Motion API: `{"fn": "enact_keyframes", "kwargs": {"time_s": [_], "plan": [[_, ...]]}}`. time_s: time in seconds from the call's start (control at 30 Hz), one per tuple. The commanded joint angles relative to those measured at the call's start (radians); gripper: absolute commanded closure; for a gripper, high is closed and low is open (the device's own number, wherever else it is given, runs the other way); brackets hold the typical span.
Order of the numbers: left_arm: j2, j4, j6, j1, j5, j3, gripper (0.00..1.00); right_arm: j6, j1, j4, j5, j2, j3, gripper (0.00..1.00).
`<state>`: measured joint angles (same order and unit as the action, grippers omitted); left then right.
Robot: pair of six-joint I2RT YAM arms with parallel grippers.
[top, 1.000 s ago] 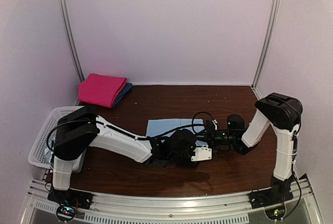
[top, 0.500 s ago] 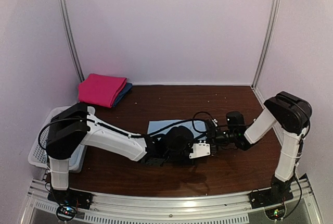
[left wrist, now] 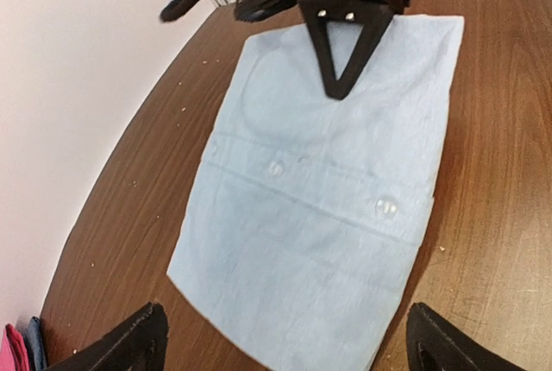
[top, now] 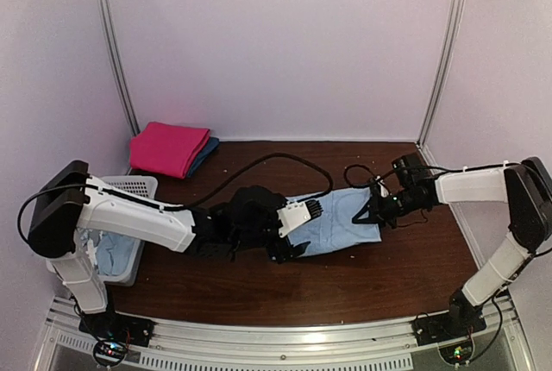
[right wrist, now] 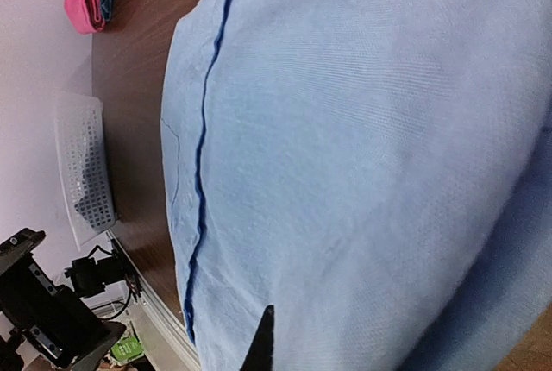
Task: Fold and stack the mixed laundry pile
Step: Pass from the left arm to the right, then turn over the square-folded shirt at the center of the board.
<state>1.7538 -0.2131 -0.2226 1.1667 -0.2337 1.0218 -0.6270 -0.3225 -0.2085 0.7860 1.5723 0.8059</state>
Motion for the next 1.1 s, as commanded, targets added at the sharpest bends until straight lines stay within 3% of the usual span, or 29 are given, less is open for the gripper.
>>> {"fn": "enact_keyframes", "kwargs": {"time_s": [0.0,0.17,0.33,0.47,0.67,0.73,0.87,1.07], "plan": [[-0.064,-0.036,0.081,-0.007,-0.007,-0.032,0.02,0.193,0.074,-0.350,-0.141,-0.074,0.052,1.00],[-0.102,-0.085,0.091,-0.007,0.013,-0.079,0.02,0.268,0.151,-0.598,-0.304,-0.168,0.150,1.00],[-0.144,-0.126,0.103,-0.019,0.023,-0.129,0.02,0.339,0.206,-0.878,-0.611,-0.217,0.386,1.00],[-0.205,-0.122,0.137,-0.050,0.005,-0.185,0.02,0.360,0.210,-1.069,-0.969,-0.188,0.575,1.00],[-0.304,-0.063,0.183,-0.100,-0.017,-0.260,0.02,0.388,0.192,-1.255,-1.314,-0.010,0.895,1.00],[-0.320,-0.035,0.178,-0.107,-0.034,-0.267,0.02,0.371,0.150,-1.283,-1.353,0.089,0.947,1.00],[-0.353,0.059,0.204,-0.144,-0.065,-0.249,0.02,0.349,-0.071,-1.321,-1.396,0.372,1.016,1.00],[-0.474,0.116,0.386,-0.276,-0.058,-0.284,0.02,0.298,-0.338,-1.318,-1.271,0.748,1.232,1.00]]}}
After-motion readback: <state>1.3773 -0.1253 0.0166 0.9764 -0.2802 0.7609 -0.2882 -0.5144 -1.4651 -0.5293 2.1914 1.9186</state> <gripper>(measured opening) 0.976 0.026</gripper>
